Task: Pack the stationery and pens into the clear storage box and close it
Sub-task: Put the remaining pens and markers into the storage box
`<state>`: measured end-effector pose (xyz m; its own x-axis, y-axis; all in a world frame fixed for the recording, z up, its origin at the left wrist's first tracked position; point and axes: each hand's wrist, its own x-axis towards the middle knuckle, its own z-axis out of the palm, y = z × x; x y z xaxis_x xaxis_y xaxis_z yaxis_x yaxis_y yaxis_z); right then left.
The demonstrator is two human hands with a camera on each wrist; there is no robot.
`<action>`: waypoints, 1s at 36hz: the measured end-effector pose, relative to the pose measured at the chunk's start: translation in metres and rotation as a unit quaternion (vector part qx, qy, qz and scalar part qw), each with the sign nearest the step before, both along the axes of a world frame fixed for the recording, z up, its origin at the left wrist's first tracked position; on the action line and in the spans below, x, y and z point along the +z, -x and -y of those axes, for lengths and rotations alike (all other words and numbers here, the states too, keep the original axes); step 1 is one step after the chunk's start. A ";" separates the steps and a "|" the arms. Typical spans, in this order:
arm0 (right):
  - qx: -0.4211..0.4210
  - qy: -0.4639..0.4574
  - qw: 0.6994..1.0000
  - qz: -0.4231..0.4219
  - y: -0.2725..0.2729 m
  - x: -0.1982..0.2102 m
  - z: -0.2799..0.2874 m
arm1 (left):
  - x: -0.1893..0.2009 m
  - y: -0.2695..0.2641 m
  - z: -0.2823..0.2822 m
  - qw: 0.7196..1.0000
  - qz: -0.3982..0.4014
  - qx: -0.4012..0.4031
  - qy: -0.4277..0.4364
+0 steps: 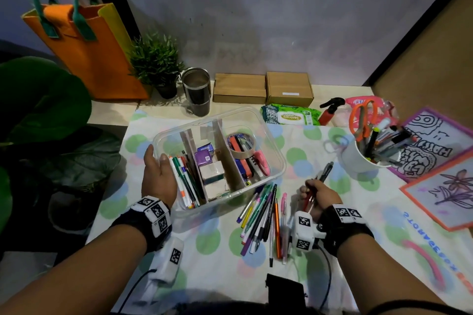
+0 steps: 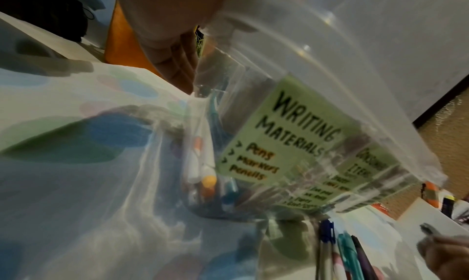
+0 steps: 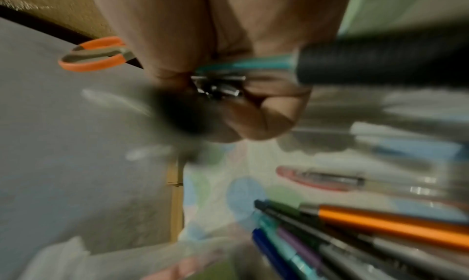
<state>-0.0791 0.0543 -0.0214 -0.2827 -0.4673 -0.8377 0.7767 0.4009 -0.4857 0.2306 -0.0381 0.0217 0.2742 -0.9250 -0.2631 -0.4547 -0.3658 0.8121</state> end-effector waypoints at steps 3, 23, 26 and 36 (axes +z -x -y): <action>-0.033 0.026 0.999 0.015 -0.004 0.003 0.006 | 0.000 0.001 0.000 1.000 0.005 0.000 0.001; -0.043 0.033 0.890 -0.453 0.025 -0.002 0.031 | -0.027 -0.010 0.010 0.999 0.007 0.022 0.027; -0.029 0.050 0.886 -0.460 0.019 -0.004 0.034 | -0.030 -0.011 0.010 0.999 0.010 0.032 0.022; 0.091 0.144 0.880 -0.443 -0.016 -0.002 0.030 | -0.026 -0.007 0.009 0.998 0.035 0.029 0.031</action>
